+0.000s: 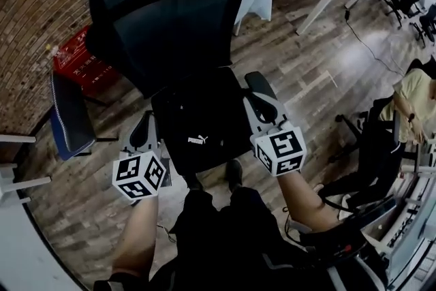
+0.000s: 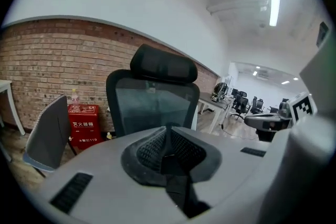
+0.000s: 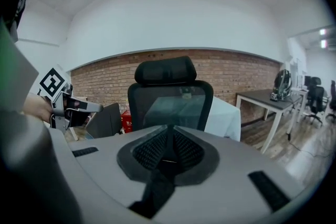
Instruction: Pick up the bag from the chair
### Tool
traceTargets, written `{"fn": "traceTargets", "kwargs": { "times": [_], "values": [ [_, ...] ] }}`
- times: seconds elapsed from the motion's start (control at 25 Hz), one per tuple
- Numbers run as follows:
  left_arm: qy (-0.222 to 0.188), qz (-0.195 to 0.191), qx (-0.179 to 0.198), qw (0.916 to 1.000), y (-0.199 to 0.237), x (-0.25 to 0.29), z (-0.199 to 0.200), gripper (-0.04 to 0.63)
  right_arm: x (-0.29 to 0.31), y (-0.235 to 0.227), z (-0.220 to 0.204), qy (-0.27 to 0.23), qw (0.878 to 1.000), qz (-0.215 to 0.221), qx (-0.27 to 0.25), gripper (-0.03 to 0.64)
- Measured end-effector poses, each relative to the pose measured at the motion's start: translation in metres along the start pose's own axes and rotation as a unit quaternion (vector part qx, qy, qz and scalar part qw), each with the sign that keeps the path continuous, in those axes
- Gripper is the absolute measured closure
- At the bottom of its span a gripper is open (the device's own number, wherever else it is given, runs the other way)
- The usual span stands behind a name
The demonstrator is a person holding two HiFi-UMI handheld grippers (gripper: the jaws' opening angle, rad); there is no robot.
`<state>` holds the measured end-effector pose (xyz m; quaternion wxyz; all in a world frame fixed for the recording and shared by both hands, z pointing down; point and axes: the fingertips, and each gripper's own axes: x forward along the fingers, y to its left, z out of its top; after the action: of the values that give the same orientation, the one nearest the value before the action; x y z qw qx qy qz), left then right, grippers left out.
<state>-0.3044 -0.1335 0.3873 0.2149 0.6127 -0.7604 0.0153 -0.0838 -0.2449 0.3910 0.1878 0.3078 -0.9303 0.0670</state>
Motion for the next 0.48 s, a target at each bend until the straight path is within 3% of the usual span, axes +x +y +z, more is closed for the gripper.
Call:
{"fn": "traceTargets", "kwargs": {
  "times": [0.16, 0.28, 0.48],
  "values": [
    [0.029, -0.001, -0.003, 0.9996, 0.022, 0.027, -0.025, 0.580, 0.026, -0.003, -0.031, 0.033, 0.999, -0.015, 0.012, 0.575],
    [0.065, -0.022, -0.012, 0.9976, 0.026, 0.045, -0.053, 0.509, 0.038, -0.008, -0.058, 0.056, 0.998, -0.032, 0.023, 0.520],
    [0.125, -0.038, -0.012, 0.9914, 0.033, 0.068, -0.106, 0.480, 0.050, -0.014, -0.111, 0.097, 0.993, -0.049, 0.043, 0.489]
  ]
}}
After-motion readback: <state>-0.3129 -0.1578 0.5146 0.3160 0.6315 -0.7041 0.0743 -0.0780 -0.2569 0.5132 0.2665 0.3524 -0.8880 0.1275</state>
